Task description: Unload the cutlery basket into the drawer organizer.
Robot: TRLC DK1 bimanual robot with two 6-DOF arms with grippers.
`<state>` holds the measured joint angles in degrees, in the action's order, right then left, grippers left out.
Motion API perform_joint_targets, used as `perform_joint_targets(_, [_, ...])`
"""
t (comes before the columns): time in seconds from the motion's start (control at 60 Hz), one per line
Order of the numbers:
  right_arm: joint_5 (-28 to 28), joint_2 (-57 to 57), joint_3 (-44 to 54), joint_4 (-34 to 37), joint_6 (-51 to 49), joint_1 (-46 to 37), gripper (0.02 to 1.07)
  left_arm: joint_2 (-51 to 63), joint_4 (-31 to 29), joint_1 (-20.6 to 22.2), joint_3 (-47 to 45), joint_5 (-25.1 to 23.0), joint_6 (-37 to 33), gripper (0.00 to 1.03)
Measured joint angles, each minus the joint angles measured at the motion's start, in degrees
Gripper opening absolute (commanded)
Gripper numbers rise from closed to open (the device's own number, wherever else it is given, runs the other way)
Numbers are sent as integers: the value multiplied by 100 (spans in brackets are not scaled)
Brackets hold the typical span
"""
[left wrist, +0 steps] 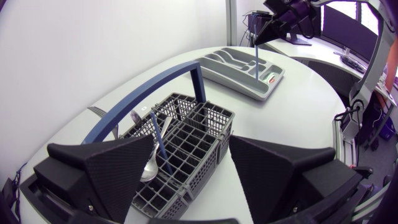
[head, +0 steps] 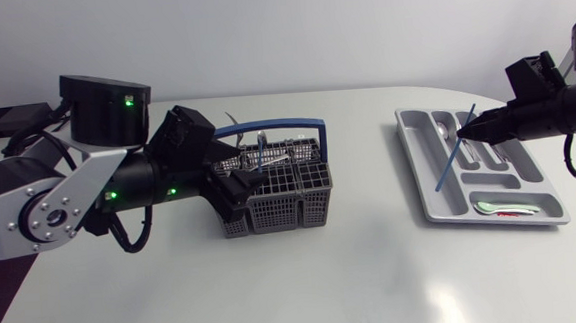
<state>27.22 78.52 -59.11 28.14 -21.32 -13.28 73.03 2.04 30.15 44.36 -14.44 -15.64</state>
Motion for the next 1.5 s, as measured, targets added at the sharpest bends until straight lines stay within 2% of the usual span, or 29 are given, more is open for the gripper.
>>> perform_joint_targets(0.367, [-131, 1198, -52, -79, -146, -116, 8, 52, -181, 321, 28, 555, 127, 89])
perform_joint_targets(0.683, [-201, 1932, -610, -168, -142, -109, 8, 138, -258, 562, 133, 1158, 363, 89])
perform_joint_targets(0.75, [-254, 2055, -638, -293, -118, -109, 16, 197, -258, 562, 181, 1200, 389, 89])
perform_joint_targets(0.933, [-363, 2363, -728, -507, -101, -111, 50, 267, -256, 562, 195, 1329, 431, 89])
perform_joint_targets(1.033, [-361, 2369, -726, -619, -101, -136, 63, 278, -157, 568, 192, 1486, 470, 89])
perform_joint_targets(1.117, [-341, 2267, -667, -739, -101, -179, 72, 278, 162, 590, 186, 1716, 516, 89])
perform_joint_targets(1.217, [-297, 1967, -459, -833, -98, -214, 76, 280, 455, 619, 127, 1947, 529, 89])
perform_joint_targets(1.5, [66, 1268, 17, -957, -79, -234, 76, 715, 994, 782, -31, 2430, 734, 87])
